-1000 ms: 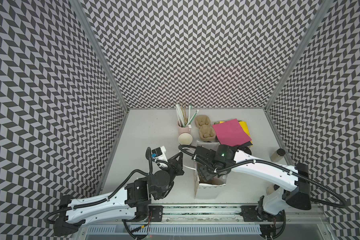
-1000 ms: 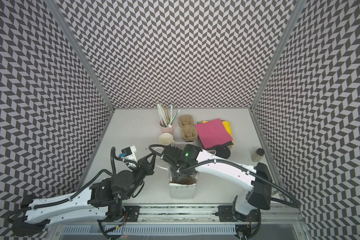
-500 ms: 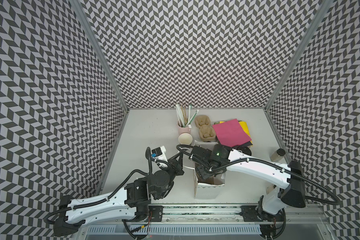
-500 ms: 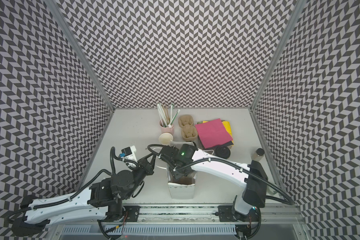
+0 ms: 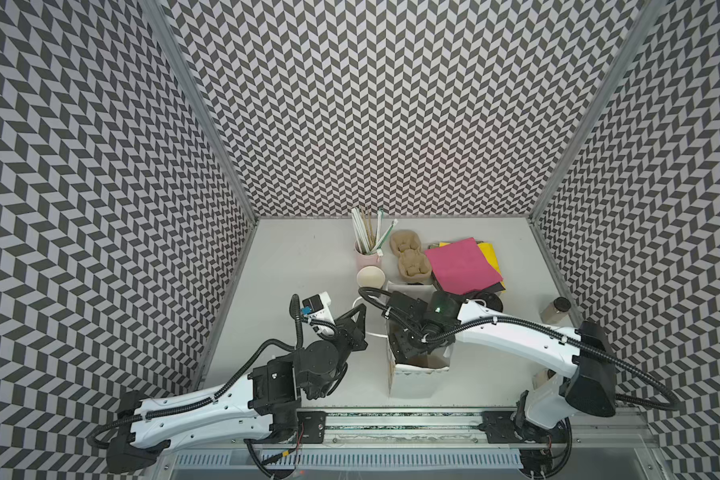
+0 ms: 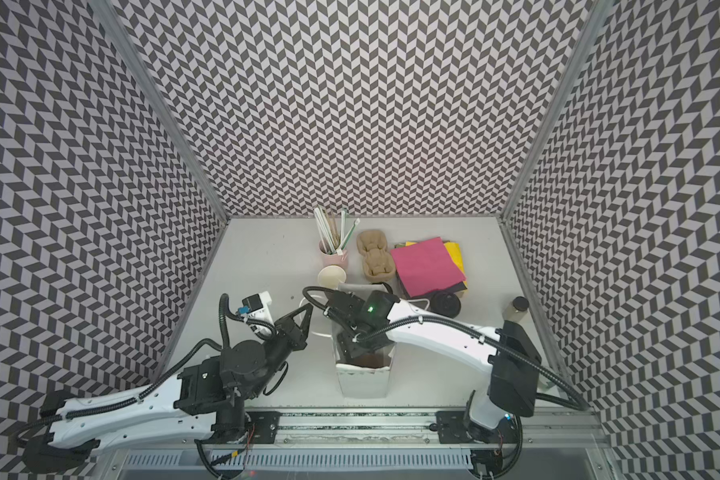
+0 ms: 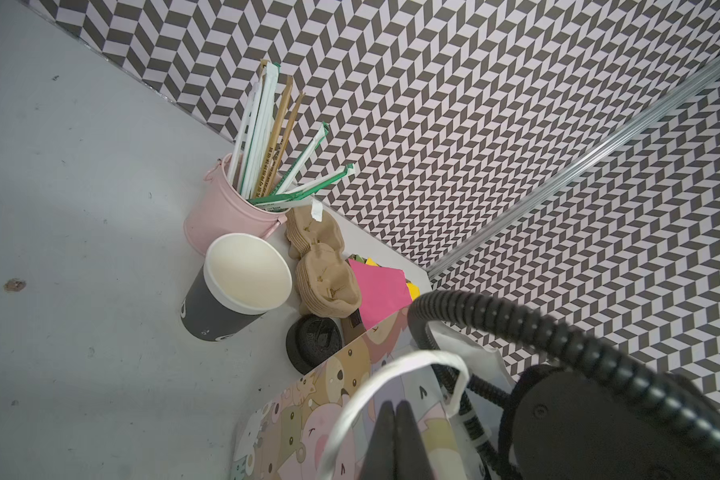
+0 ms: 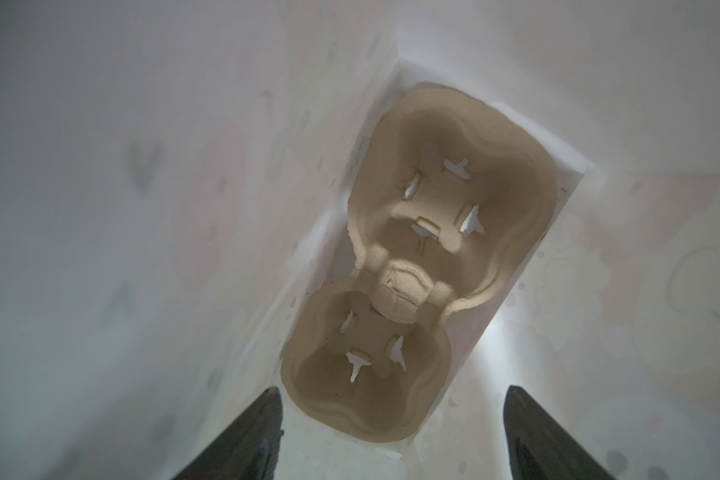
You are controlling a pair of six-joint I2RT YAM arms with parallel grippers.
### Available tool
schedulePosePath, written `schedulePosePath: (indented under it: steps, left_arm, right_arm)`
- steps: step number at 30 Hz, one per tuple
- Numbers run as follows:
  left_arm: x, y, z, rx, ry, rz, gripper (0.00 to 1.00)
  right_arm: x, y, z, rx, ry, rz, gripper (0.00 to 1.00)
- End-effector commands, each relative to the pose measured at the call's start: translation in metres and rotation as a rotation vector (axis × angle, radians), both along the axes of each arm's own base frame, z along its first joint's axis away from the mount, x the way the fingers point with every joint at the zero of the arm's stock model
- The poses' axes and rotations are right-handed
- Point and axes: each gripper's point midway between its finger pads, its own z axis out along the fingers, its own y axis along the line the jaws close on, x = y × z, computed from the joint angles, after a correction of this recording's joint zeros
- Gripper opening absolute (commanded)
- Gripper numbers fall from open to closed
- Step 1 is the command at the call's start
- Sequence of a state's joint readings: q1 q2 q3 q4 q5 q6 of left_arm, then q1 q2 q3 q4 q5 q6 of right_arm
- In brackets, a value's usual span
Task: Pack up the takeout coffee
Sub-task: 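Open the right gripper and lift it out of the bag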
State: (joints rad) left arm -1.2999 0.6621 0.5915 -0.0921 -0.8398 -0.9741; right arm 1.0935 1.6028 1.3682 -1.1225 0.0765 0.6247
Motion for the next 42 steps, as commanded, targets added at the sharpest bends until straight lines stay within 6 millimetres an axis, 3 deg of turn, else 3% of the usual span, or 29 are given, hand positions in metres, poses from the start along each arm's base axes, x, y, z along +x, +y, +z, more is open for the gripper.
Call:
schedulePosePath:
  steps: [1, 5, 11, 26, 37, 42]
  left_arm:
    - [0.001, 0.003, -0.003, 0.006, 0.009, 0.011, 0.0]
    - [0.001, 0.003, -0.001, 0.006, 0.006, 0.011, 0.0]
    - [0.002, 0.0, 0.001, 0.015, 0.003, 0.008, 0.0]
    - [0.001, -0.006, 0.004, 0.02, -0.003, -0.01, 0.0]
    - [0.0, -0.006, 0.002, -0.016, -0.006, -0.022, 0.0]
    - [0.0, -0.007, 0.003, -0.014, -0.013, -0.026, 0.0]
  right_arm:
    - [0.0, 0.001, 0.003, 0.034, 0.009, -0.016, 0.85]
    - [0.0, -0.002, 0.004, 0.04, 0.012, -0.026, 0.88]
    - [0.013, 0.0, 0.03, 0.053, -0.052, -0.034, 1.0]
    - [0.047, 0.0, 0.093, 0.111, -0.191, -0.041, 0.99]
    - [0.097, 0.003, 0.107, 0.15, -0.312, -0.018, 1.0]
    - [0.114, 0.007, 0.101, 0.117, -0.321, -0.015, 1.0]
